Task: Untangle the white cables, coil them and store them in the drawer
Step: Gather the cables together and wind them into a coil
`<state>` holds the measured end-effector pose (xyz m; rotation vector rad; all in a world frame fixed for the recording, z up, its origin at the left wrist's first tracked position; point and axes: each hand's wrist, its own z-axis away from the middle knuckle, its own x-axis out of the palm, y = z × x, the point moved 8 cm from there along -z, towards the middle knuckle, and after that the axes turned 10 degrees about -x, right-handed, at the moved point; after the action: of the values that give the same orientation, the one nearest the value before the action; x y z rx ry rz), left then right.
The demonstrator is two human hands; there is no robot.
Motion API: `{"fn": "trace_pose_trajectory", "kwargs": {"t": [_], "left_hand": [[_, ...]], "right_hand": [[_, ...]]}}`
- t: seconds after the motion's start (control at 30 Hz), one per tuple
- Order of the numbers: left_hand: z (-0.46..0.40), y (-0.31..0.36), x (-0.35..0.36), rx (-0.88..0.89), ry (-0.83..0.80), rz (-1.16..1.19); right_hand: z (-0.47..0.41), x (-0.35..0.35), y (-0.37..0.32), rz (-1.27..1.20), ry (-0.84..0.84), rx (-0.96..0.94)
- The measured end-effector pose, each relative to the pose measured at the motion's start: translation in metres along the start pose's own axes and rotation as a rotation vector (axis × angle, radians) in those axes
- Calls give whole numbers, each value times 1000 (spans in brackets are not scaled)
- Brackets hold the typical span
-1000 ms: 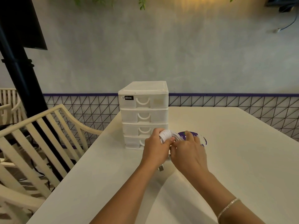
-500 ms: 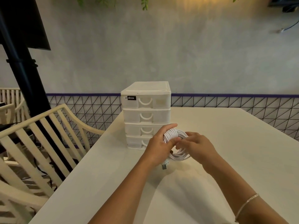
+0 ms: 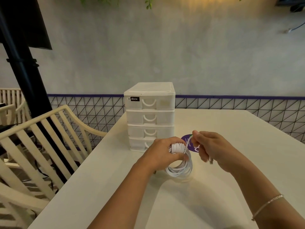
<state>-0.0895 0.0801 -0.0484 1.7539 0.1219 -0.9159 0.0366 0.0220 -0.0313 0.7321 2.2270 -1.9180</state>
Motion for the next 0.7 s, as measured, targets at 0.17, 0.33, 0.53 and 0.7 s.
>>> {"fn": "trace_pose_trajectory", "kwargs": {"t": [0.17, 0.33, 0.53, 0.7], "left_hand": [[6, 10, 11, 6, -146, 215], [9, 20, 10, 31, -164, 361], [9, 22, 9, 66, -168, 407], [6, 16, 2, 38, -100, 460]], "right_hand": [[-4, -10, 8, -12, 100, -3], [-5, -10, 11, -91, 139, -23], [0, 3, 18, -114, 19, 79], [0, 15, 26, -184, -136, 67]]}}
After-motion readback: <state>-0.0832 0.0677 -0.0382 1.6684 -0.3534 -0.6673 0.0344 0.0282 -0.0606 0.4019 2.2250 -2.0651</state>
